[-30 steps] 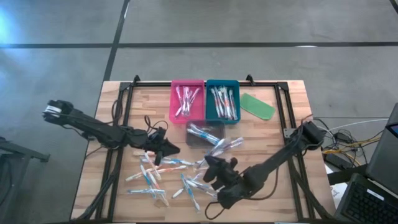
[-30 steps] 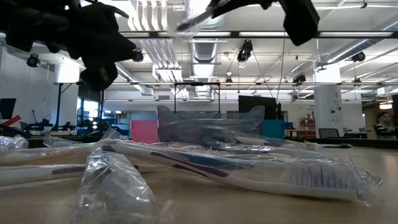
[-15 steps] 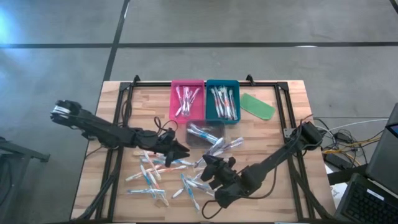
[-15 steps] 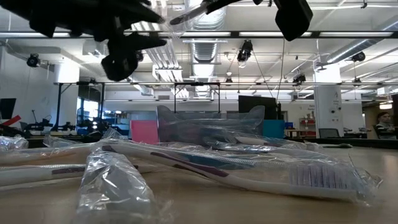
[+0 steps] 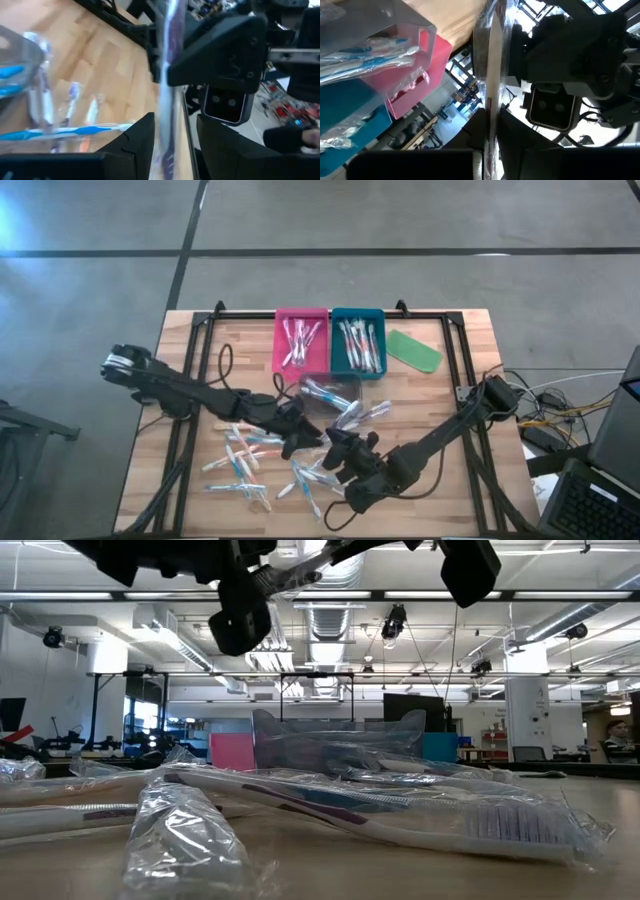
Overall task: Pick & Place Toothbrushes
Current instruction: Put the purple toothbrush into the pink bin
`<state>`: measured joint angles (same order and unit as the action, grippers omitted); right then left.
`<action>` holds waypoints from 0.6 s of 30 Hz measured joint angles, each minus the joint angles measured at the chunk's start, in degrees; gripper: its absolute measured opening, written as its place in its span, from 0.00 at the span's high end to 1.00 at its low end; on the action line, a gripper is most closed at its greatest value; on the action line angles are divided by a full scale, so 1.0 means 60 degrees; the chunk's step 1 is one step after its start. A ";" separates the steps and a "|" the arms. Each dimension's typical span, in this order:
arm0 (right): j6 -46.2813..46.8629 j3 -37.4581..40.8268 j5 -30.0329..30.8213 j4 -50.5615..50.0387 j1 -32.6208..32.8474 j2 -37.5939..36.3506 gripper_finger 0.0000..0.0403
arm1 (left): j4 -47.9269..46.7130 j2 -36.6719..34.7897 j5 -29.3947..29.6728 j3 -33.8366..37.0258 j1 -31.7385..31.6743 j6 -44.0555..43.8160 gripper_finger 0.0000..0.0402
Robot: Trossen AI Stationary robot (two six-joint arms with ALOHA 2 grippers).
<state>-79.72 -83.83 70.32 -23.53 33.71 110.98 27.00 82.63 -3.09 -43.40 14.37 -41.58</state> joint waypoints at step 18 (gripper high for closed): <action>0.0004 0.0000 0.0000 0.0029 -0.0018 -0.0022 0.94 | -0.0044 0.0623 -0.0299 -0.0564 -0.0025 0.0820 0.79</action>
<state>-79.70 -83.83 70.32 -23.35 33.61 110.85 26.74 86.37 -4.89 -46.78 14.22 -36.66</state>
